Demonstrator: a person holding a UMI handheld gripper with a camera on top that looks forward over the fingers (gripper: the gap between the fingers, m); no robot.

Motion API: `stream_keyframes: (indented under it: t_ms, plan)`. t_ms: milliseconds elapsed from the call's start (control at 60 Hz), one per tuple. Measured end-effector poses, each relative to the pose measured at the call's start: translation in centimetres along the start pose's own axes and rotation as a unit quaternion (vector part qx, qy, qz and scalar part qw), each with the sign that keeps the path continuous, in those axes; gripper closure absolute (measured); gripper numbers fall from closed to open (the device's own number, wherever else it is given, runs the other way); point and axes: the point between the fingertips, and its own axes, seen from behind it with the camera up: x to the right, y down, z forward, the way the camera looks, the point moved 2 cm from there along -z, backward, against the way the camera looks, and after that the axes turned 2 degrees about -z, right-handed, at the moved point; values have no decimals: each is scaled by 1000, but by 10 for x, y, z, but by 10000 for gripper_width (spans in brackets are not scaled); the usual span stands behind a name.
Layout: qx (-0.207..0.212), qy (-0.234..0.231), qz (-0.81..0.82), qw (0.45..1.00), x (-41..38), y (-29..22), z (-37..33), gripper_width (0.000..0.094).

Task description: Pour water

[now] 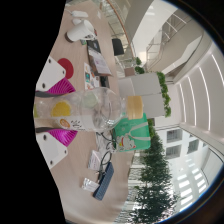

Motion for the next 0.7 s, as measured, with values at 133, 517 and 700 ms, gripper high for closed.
stream_keyframes:
  t_ms: [133, 517, 700]
  plan:
    - [5, 27, -46, 999, -7, -53, -13, 587]
    - [36, 105, -596, 795, -181, -179, 16, 589]
    - [-22, 95, -854, 511, -233, -148, 54, 588]
